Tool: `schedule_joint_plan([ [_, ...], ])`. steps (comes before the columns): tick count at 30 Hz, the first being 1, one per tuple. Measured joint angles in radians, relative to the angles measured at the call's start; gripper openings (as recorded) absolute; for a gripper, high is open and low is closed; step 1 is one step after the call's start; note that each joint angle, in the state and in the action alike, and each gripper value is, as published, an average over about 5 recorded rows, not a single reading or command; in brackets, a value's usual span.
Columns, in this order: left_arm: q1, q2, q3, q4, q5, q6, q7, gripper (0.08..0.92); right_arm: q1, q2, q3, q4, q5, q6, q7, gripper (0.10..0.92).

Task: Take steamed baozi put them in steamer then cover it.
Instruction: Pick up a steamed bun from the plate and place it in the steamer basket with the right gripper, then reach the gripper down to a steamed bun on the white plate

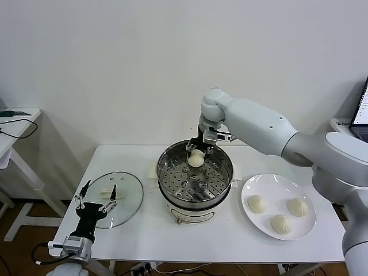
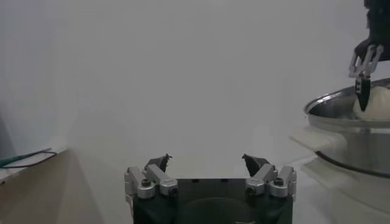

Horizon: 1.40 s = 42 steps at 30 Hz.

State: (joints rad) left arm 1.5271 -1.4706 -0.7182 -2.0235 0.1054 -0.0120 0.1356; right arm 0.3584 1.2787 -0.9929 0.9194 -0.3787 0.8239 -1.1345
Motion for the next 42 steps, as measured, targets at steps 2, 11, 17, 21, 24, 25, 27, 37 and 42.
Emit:
schedule_joint_plan([
  [2, 0.001, 0.0, 0.0, 0.0, 0.0, 0.0, 0.001, 0.823, -0.003, 0.002, 0.003, -0.005, -0.005, 0.0, 0.006, 0.74],
  [11, 0.005, 0.0, -0.005, -0.006, -0.001, 0.002, 0.001, 0.823, 0.02, -0.022, 0.0, 0.02, 0.024, 0.0, 0.006, 0.822],
  [17, 0.016, -0.002, 0.006, -0.019, 0.001, 0.002, -0.003, 0.823, 0.125, -0.113, -0.061, 0.115, 0.168, -0.053, -0.026, 0.823],
  [21, 0.025, -0.001, 0.012, -0.034, 0.003, 0.004, -0.005, 0.823, 0.221, -0.213, -0.127, 0.21, 0.296, -0.172, -0.058, 0.823],
  [24, 0.031, 0.001, 0.016, -0.046, 0.005, 0.005, -0.006, 0.823, 0.283, -0.301, -0.178, 0.284, 0.388, -0.289, -0.088, 0.823],
  [25, 0.033, 0.001, 0.018, -0.049, 0.006, 0.004, -0.006, 0.823, 0.3, -0.332, -0.194, 0.307, 0.416, -0.33, -0.098, 0.823],
  [27, 0.038, 0.002, 0.021, -0.057, 0.008, 0.003, -0.006, 0.823, 0.324, -0.392, -0.22, 0.348, 0.464, -0.414, -0.115, 0.823],
  [37, 0.064, 0.001, 0.033, -0.093, 0.014, -0.009, -0.008, 0.823, 0.25, -0.649, -0.216, 0.465, 0.575, -0.791, -0.135, 0.823],
  [42, 0.071, 0.0, 0.039, -0.104, 0.017, -0.011, -0.01, 0.823, 0.11, -0.712, -0.126, 0.481, 0.563, -0.9, -0.118, 0.823],
])
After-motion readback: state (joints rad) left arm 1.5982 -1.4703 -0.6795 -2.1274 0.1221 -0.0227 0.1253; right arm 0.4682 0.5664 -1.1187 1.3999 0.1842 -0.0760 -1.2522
